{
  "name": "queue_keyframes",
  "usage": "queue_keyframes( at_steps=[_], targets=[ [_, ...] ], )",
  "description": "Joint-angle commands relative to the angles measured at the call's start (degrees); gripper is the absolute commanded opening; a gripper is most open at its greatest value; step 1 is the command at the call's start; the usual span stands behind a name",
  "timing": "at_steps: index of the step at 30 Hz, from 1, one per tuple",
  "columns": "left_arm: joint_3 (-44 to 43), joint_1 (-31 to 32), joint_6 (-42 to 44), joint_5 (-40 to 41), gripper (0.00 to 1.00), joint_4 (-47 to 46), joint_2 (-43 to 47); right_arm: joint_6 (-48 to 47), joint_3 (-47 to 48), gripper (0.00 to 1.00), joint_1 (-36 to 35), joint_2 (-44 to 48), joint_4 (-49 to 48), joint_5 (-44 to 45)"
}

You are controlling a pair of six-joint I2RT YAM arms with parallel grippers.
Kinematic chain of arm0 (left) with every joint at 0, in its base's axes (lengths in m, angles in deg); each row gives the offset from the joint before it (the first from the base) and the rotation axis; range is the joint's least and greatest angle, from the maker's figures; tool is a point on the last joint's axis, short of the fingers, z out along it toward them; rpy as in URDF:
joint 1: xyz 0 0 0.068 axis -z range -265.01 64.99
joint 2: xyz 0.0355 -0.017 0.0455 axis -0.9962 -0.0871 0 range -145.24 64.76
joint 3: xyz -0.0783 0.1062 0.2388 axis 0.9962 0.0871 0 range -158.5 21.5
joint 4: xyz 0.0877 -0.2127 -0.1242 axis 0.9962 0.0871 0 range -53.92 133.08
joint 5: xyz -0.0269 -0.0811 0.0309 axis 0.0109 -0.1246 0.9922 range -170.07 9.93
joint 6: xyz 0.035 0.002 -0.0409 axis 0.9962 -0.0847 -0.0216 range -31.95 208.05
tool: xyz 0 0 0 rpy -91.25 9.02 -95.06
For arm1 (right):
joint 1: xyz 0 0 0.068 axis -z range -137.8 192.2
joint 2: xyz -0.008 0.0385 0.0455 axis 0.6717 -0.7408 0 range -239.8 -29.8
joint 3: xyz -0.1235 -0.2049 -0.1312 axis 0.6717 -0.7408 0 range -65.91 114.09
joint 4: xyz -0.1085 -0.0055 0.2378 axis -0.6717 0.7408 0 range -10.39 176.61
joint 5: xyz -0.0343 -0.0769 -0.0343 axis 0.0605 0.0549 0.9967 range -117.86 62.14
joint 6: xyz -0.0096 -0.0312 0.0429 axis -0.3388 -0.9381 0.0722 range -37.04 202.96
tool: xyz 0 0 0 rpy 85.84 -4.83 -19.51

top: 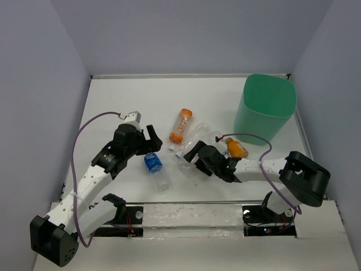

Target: Put the plastic bottles in the bin

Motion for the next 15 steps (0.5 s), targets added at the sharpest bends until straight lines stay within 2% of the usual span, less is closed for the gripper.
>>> queue_keyframes(
  at_steps=[1, 2, 3, 4, 6, 7, 8, 12, 15],
  targets=[
    [1.10, 0.15, 0.59, -1.27, 0.99, -3.04, 1.24, 1.30, 1.40, 0.99, -0.27, -2.78, -0.97, 3.33],
    [1.45, 0.15, 0.41, -1.27, 0.99, -2.95, 1.24, 1.56, 1.40, 0.94, -0.27, -2.96, -0.97, 3.51],
    [1.45, 0.15, 0.32, -1.27, 0.99, -2.95, 1.33, 1.56, 1.23, 0.94, -0.27, -3.05, -0.97, 3.59],
    [1.45, 0.24, 0.24, -1.27, 0.99, -2.78, 1.42, 1.65, 0.97, 0.86, -0.27, -2.96, -0.88, 3.68],
    [1.01, 0.15, -0.20, -1.19, 0.99, -2.08, 1.42, 1.82, 0.26, 0.77, -0.27, -2.35, -0.88, 3.86],
    [0.49, 0.15, -0.29, -1.10, 0.99, -1.03, 1.42, 1.74, -0.26, 0.67, -0.27, -2.00, -0.79, 3.60],
    [0.14, 0.15, -0.38, -1.10, 0.99, -0.41, 1.50, 1.74, -0.53, 0.63, -0.27, -1.56, -0.62, 3.42],
    [-0.92, 0.15, -1.08, -0.31, 0.99, 3.46, 1.33, 0.51, -1.67, 0.34, -0.79, 1.51, 2.01, 2.89],
    [-1.53, 0.06, -3.63, 0.83, 0.99, 7.66, 1.07, -2.47, -1.41, 0.32, -2.63, 5.73, 6.12, 3.42]
  ],
)
